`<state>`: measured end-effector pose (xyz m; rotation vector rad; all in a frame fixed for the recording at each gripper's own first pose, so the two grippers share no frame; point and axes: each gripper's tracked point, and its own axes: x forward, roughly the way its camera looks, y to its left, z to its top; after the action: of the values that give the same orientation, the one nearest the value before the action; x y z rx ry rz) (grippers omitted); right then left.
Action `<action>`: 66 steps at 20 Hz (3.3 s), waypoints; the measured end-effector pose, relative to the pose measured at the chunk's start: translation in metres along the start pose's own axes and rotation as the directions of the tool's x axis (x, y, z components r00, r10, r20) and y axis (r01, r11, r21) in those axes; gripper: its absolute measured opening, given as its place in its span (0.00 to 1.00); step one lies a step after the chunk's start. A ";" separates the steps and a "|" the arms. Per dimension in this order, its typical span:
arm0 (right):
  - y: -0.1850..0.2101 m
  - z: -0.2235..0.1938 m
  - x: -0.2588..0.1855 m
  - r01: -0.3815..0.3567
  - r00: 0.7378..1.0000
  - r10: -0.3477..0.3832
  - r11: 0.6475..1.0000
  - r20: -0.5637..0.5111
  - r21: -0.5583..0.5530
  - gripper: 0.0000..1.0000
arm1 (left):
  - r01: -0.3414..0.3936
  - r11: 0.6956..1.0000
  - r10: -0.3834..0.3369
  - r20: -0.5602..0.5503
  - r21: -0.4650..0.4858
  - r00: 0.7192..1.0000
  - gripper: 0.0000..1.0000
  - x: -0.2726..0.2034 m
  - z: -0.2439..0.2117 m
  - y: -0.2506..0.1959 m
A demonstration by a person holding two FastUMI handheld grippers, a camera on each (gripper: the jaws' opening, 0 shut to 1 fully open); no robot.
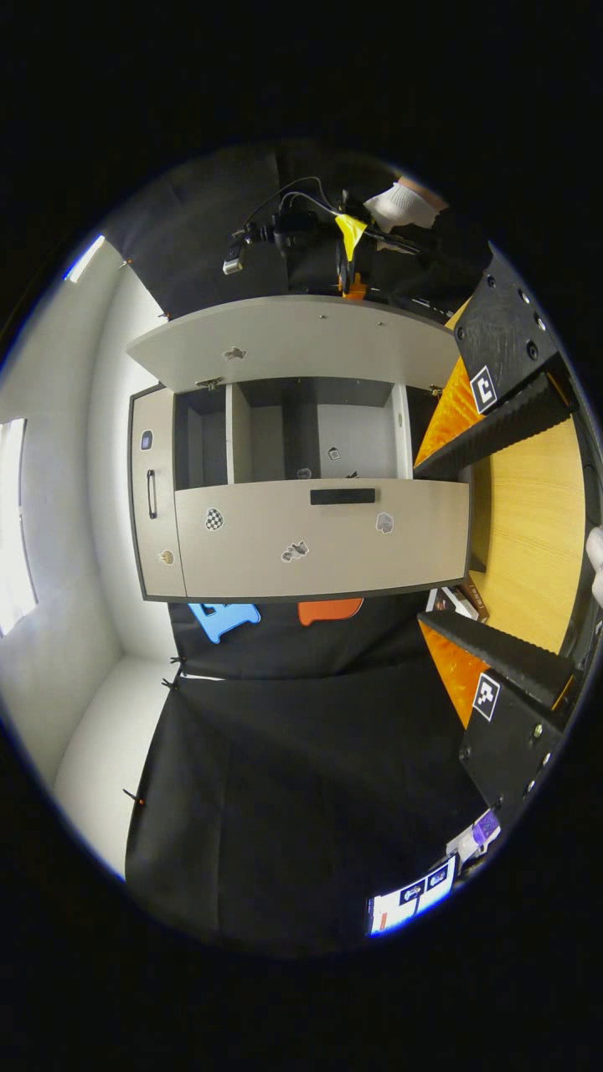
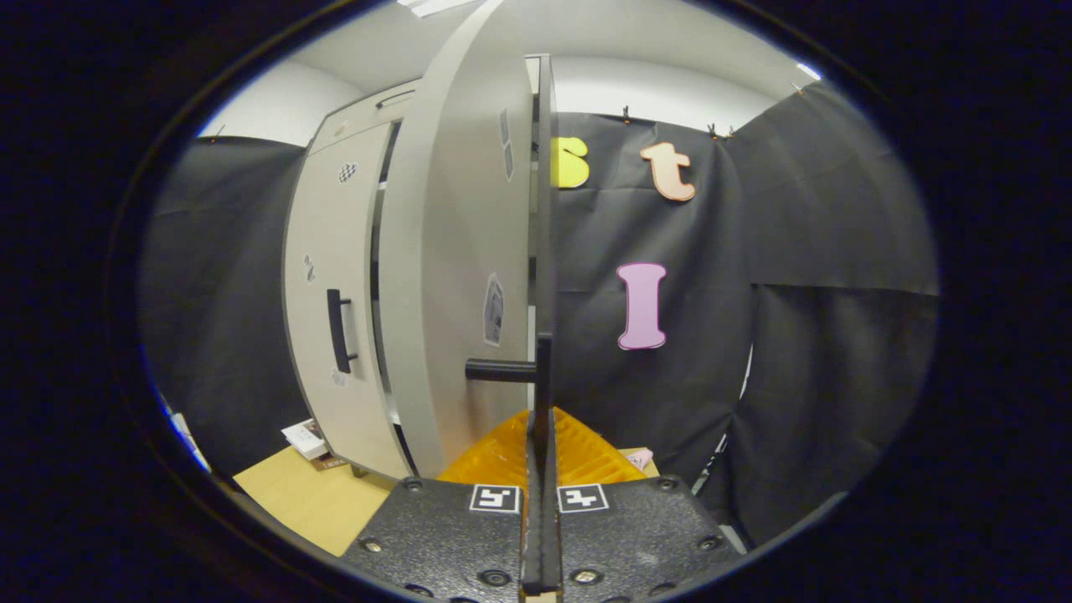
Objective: Open the right door of the double-door shoe cabinet with the right hand, and open the left door with the left hand.
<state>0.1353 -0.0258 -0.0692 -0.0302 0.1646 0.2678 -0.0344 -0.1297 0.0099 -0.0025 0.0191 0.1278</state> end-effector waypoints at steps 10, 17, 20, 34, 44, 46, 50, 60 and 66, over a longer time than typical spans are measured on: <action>0.002 -0.001 -0.005 -0.015 0.999 0.017 0.998 -0.030 0.053 0.04 | -0.076 0.997 0.076 -0.016 0.001 0.997 0.96 -0.015 -0.007 -0.009; -0.008 0.038 -0.079 0.128 0.985 -0.128 0.992 0.115 0.009 0.94 | -0.026 0.999 0.025 0.006 0.024 1.000 0.96 0.008 0.001 0.031; 0.024 0.036 -0.113 0.122 0.985 -0.126 0.992 0.115 0.044 1.00 | 0.037 0.999 -0.037 -0.001 0.031 0.999 0.96 0.028 -0.004 0.051; 0.157 0.005 -0.192 0.112 0.989 -0.119 0.991 0.088 0.076 1.00 | 0.207 0.978 -0.208 0.027 0.025 0.978 0.96 0.158 -0.006 0.047; 0.141 0.010 -0.161 0.145 0.987 -0.148 0.988 0.057 0.047 1.00 | 0.237 0.971 -0.238 0.044 0.028 0.970 0.96 0.292 0.006 -0.048; 0.134 0.012 -0.153 0.154 0.986 -0.156 0.987 0.052 0.039 1.00 | 0.228 0.974 -0.228 0.043 0.013 0.973 0.96 0.315 0.004 -0.054; 0.123 0.018 -0.141 0.161 0.986 -0.162 0.986 0.048 0.032 1.00 | 0.220 0.975 -0.219 0.031 -0.040 0.975 0.96 0.349 0.003 -0.065; 0.121 0.018 -0.124 0.146 0.989 -0.147 0.989 0.035 0.008 1.00 | 0.219 0.974 -0.220 -0.010 -0.059 0.975 0.78 0.381 -0.010 -0.080; 0.109 0.016 -0.128 0.169 0.985 -0.169 0.986 0.040 0.017 1.00 | 0.227 0.973 -0.228 -0.021 -0.044 0.973 0.27 0.389 -0.015 -0.081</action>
<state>-0.0133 0.0465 -0.0330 -0.0252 0.1216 0.0977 0.3611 -0.1609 -0.0126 -0.0481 0.0423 -0.1016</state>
